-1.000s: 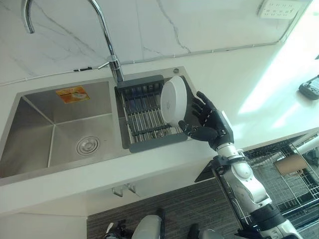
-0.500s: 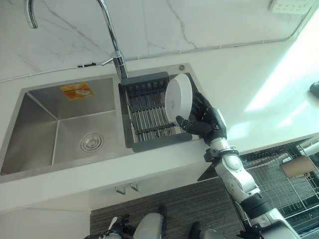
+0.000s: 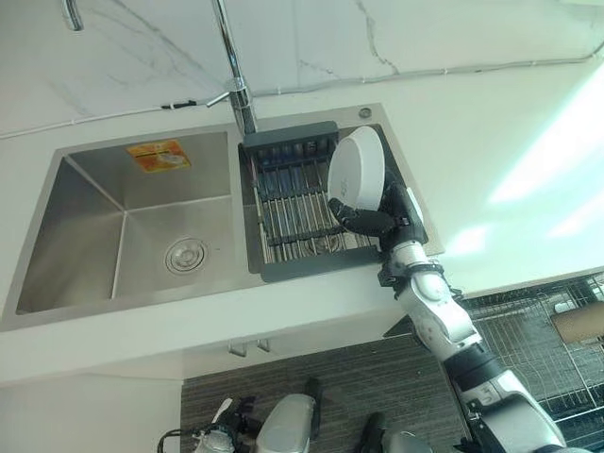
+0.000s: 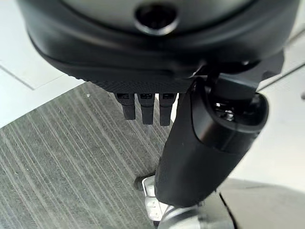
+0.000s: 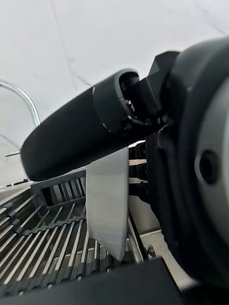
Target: Place the dishes in the dishwasher.
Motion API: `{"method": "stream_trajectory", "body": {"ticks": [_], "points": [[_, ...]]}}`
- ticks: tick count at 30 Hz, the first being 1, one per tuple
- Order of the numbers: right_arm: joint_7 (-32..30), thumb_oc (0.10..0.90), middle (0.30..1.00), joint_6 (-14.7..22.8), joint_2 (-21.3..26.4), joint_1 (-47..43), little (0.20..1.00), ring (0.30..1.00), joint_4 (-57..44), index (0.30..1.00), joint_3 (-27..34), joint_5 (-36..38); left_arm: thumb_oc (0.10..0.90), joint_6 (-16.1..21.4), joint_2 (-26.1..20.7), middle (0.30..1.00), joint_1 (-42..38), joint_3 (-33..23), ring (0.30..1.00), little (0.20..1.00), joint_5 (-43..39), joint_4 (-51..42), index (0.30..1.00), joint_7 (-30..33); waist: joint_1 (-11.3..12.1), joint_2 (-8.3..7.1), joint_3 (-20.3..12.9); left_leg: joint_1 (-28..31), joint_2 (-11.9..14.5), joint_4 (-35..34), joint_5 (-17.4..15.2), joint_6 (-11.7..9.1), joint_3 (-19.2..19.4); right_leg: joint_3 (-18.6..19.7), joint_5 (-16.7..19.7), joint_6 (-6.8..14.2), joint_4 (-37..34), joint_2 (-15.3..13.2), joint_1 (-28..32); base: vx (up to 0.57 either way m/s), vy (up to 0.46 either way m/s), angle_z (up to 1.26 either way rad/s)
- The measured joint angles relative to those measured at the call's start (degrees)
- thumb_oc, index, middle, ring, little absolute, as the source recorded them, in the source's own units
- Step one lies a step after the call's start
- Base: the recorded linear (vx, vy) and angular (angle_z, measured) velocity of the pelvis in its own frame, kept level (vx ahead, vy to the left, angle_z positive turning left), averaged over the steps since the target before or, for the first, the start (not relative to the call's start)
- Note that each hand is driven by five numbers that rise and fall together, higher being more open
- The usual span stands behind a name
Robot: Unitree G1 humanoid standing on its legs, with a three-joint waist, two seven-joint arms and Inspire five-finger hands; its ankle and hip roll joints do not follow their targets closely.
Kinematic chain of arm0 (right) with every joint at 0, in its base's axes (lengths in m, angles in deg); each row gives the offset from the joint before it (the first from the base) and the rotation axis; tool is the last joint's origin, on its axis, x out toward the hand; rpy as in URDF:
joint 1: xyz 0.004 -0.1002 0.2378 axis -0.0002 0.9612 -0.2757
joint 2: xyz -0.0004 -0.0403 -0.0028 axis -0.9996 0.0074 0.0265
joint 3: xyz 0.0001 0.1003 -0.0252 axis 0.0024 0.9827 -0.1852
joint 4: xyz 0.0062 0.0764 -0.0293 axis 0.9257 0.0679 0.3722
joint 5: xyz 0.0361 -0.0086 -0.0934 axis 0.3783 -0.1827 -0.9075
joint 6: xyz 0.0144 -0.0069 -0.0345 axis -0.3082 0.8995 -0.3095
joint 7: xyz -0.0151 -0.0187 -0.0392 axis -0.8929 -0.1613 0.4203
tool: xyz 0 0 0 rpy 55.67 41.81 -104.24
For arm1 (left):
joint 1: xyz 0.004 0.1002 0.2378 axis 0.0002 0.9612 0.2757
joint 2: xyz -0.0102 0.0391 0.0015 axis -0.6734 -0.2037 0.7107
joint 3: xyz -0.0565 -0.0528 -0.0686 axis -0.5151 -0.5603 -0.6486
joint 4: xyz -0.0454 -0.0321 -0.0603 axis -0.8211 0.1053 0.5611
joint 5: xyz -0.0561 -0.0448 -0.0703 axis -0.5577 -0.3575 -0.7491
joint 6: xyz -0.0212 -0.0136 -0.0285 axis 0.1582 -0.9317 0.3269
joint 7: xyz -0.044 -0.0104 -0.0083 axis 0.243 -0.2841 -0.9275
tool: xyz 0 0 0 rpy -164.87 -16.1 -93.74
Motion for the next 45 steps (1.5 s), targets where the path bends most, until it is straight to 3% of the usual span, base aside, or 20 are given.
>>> {"method": "stream_trajectory", "body": {"ticks": [7,11,18,25,29,34,37,41,45], "points": [[-7.16,0.4,0.3,1.06,-0.29,-0.55,0.3,0.3,0.16,0.3,1.42,-3.41,0.8,0.63,0.05,0.9,0.25,1.2,0.9,0.9,4.07,0.26,0.9,-0.21,0.1,-0.08,0.24,-0.08,-0.33,0.23,0.24,0.39,-0.13,-0.1,0.03,0.05,-0.96,0.05,0.45,0.0,-0.003,0.03],[-8.39,0.4,0.3,1.83,-0.24,-1.56,0.3,0.3,0.05,0.3,-0.33,-7.57,0.8,0.94,0.02,0.9,0.18,1.47,0.9,0.9,5.59,0.18,0.9,-0.29,0.16,-0.09,0.7,0.01,-0.3,0.46,0.24,0.38,-0.21,-0.1,0.08,0.14,-0.94,0.11,0.52,0.0,0.0,0.0],[-10.07,0.4,0.3,2.56,-0.29,-1.55,0.3,0.3,0.06,0.3,-1.66,-8.0,0.8,1.1,0.0,0.9,0.35,2.27,0.9,0.9,5.81,0.81,0.9,-1.34,0.04,-0.06,1.0,-0.03,-0.29,0.57,0.07,0.13,-0.09,0.06,0.36,0.38,-0.86,-0.04,0.5,-0.02,-0.001,-0.01],[-10.32,0.4,0.3,13.91,-2.64,-0.14,0.3,0.3,-2.86,0.3,-0.55,-6.62,0.8,2.37,0.12,0.9,0.35,1.9,0.9,0.9,6.5,1.79,0.9,-1.32,-0.41,-0.06,1.0,1.06,0.1,0.42,0.23,0.43,1.25,0.93,0.37,0.42,-0.87,-0.01,0.49,-0.02,-0.028,-0.07],[-10.17,0.4,0.3,15.68,-1.89,2.2,0.3,0.3,-10.82,0.3,0.65,-6.64,0.8,2.56,-0.02,0.9,0.44,2.26,0.9,0.9,7.8,2.6,0.9,-1.2,-2.73,-0.33,1.0,2.0,0.69,0.23,0.14,0.44,2.64,2.81,0.52,0.37,-0.74,0.39,0.32,-0.02,-0.054,-0.22],[-10.06,0.4,0.3,17.61,3.06,7.21,0.3,0.3,-21.16,0.3,5.98,-6.62,0.8,2.25,-0.4,0.9,0.91,2.39,0.9,0.9,7.96,4.71,0.9,-1.11,-7.42,-1.42,0.77,3.83,2.2,-0.14,-0.26,0.3,5.52,6.44,0.62,0.14,-0.25,1.52,-0.18,-0.02,-0.066,-0.35],[-11.39,0.4,0.3,19.33,4.29,10.72,0.3,0.3,-22.38,0.3,11.57,-4.8,0.8,1.96,-0.9,0.9,1.55,3.41,0.9,0.9,7.9,5.97,0.9,-0.94,-10.61,-2.32,0.12,3.97,3.47,-0.07,-0.46,-0.05,7.37,8.18,1.09,-0.67,-0.21,2.56,-1.12,-0.02,-0.06,-0.38],[-12.31,0.4,0.3,20.27,7.25,17.61,0.3,0.3,-23.05,0.3,16.79,-4.51,0.8,1.74,-1.29,0.9,2.61,3.26,0.9,0.9,7.74,6.02,0.9,-0.85,-12.25,-2.73,-0.77,4.1,4.36,-0.06,-0.35,-0.4,8.32,9.44,1.34,-1.02,-0.41,3.57,-1.78,-0.03,-0.059,-0.18],[-15.5,0.4,0.3,21.15,7.31,22.14,0.3,0.3,-22.86,0.3,21.18,-4.47,0.8,0.94,-1.27,0.9,3.05,3.35,0.9,0.9,7.43,6.01,0.9,-0.23,-14.16,-2.57,-0.85,4.35,5.04,-0.14,-0.19,-0.69,9.1,10.07,1.68,-1.57,-0.4,4.17,-2.09,-0.01,-0.032,-0.16]]}}
